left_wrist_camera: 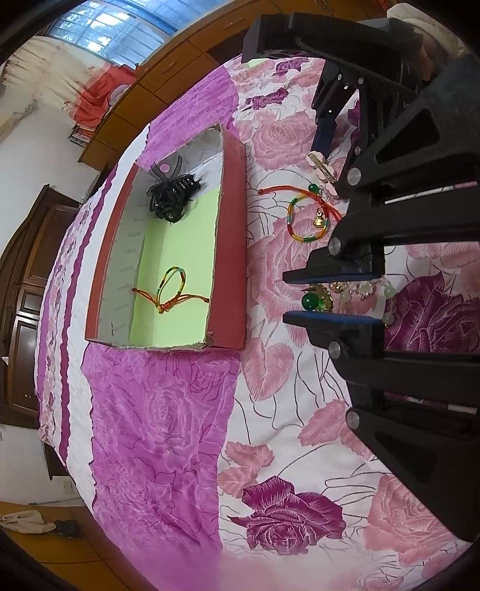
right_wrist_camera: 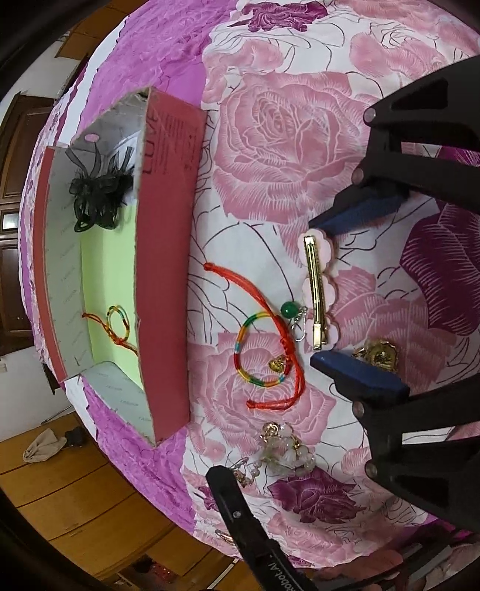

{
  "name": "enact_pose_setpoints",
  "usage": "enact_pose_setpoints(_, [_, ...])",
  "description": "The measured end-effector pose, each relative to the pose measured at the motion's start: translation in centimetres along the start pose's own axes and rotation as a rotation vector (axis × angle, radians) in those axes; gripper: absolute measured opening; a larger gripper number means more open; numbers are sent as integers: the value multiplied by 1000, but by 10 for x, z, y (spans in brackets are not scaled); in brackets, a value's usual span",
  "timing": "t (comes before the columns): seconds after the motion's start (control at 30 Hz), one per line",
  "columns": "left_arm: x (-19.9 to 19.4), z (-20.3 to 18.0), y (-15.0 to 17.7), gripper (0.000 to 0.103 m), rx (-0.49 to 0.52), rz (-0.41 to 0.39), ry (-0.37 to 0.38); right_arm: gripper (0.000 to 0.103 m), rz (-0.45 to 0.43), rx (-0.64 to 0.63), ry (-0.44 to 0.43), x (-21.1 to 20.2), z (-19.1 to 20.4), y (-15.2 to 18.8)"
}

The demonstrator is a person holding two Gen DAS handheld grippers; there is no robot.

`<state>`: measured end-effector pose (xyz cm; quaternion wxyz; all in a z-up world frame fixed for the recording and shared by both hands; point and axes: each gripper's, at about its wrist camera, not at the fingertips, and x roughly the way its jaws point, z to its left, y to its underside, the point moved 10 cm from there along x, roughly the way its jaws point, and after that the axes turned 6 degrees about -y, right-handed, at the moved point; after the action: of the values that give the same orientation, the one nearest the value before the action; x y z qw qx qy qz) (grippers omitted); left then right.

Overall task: Organize jewelry
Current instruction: 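Grasp the green-bead pendant with the left tool while the right tool grasps the pink hair clip, then carry the pendant with the left tool while the right tool carries the hair clip into the box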

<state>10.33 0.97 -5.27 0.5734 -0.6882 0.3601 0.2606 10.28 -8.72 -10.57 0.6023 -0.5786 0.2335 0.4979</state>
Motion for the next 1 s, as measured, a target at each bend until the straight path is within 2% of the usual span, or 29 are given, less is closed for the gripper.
enact_pose_setpoints(0.27, [-16, -13, -6, 6, 29, -39, 8, 68, -53, 38, -30, -27, -7, 3])
enact_pose_setpoints(0.5, [-31, -24, -17, 6, 52, -83, 13, 68, -134, 39, -41, -60, -11, -3])
enact_pose_setpoints(0.77, [-36, -32, -37, 6, 68, -130, 6, 68, -257, -2, -25, -94, -5, -32])
enact_pose_setpoints(1.0, [-33, -35, -62, 6, 92, -170, -13, 68, -323, -22, -4, -105, -10, -61])
